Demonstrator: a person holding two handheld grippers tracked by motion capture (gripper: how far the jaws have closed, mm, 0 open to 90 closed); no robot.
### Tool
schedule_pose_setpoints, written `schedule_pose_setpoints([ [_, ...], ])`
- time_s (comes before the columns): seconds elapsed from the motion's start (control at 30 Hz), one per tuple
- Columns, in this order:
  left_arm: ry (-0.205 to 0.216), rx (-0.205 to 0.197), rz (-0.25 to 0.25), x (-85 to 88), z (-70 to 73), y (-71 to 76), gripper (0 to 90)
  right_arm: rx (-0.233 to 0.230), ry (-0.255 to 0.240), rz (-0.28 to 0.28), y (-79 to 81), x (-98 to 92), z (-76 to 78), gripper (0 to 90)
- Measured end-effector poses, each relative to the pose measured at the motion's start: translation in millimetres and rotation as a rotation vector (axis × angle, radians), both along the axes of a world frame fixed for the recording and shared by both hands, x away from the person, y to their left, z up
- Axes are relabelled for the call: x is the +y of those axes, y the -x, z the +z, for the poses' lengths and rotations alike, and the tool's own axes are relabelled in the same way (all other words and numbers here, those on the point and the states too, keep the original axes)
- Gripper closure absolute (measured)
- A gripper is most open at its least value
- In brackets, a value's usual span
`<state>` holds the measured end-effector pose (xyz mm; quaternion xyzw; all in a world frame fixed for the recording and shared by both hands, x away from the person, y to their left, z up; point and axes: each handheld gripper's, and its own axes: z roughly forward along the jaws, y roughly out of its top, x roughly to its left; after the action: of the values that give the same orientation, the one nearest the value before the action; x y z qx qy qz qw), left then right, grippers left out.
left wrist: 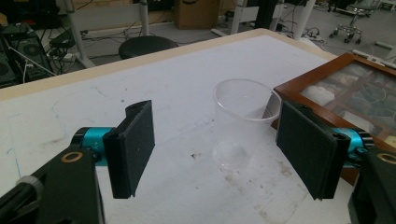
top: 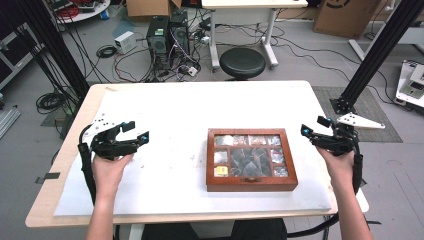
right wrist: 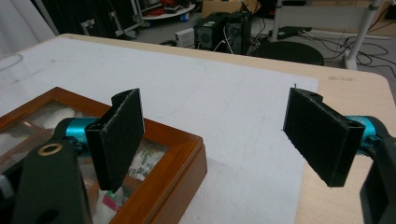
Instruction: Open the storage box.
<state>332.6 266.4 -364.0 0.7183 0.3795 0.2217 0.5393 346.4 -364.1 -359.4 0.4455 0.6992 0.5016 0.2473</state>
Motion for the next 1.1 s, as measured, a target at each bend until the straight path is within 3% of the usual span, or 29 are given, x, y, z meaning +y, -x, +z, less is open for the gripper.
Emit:
schedule_pose_setpoints([
  [0.73,-0.019,0.015,-0.047,-13.4,-8.2,-4.4,26.5,-0.032,-0.009,-0.005,2.0,0.1,5.0,20.5],
  [0.97,-0.011,0.014,-0.029,-8.8,-7.4,-3.5,26.5,-0.030,-0.010,0.028,6.3,4.0,3.2,20.5],
  [1.1,-0.008,0.011,-0.026,-5.1,-6.5,-2.6,26.5,-0.016,-0.003,0.062,17.4,13.4,-4.1,20.5],
])
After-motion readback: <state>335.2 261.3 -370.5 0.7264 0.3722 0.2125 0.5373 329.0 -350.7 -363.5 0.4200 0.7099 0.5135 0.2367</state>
